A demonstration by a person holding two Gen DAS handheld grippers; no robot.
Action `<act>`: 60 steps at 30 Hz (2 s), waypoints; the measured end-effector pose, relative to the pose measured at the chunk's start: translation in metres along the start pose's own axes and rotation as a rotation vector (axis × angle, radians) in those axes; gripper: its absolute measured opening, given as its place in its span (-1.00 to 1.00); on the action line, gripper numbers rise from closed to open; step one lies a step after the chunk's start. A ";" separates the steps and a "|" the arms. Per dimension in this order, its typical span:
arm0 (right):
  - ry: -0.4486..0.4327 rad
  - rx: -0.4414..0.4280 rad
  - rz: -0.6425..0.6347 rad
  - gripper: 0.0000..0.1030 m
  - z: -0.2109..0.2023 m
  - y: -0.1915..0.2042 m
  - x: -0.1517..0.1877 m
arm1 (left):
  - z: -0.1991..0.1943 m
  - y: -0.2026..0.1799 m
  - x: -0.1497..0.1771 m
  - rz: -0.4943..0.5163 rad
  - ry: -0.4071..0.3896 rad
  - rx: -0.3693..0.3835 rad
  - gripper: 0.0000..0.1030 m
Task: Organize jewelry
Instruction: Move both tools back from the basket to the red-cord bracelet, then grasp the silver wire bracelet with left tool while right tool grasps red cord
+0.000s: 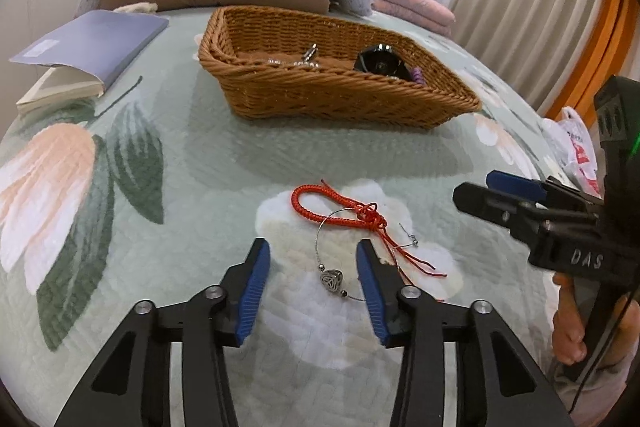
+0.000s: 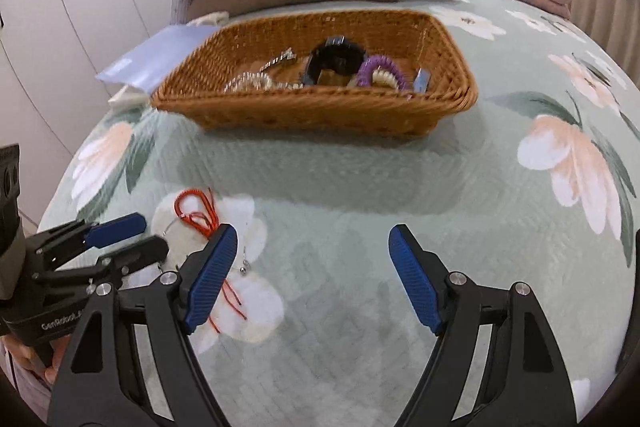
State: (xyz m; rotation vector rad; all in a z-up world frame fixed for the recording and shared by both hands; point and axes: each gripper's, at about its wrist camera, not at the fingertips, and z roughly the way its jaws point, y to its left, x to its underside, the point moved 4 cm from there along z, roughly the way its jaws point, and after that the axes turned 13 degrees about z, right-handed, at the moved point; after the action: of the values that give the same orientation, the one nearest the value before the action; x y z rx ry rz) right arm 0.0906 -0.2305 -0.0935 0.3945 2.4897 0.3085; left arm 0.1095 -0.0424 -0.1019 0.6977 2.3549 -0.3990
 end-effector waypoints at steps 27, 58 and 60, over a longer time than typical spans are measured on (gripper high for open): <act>0.014 -0.087 -0.001 0.51 0.004 0.001 -0.003 | -0.056 -0.029 0.008 0.095 -0.097 0.187 -0.79; 0.071 -0.102 -0.291 -0.47 0.055 0.097 0.027 | -0.051 0.042 0.051 -0.043 0.052 0.034 0.03; 0.068 -0.098 -0.292 -0.51 0.055 0.096 0.028 | -0.044 0.034 0.049 -0.021 0.071 0.000 -0.04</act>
State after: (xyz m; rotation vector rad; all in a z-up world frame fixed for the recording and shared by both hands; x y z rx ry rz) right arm 0.1214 -0.1246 -0.1225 -0.0208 2.5424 0.3268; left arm 0.0753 0.0238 -0.1049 0.6978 2.4308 -0.3888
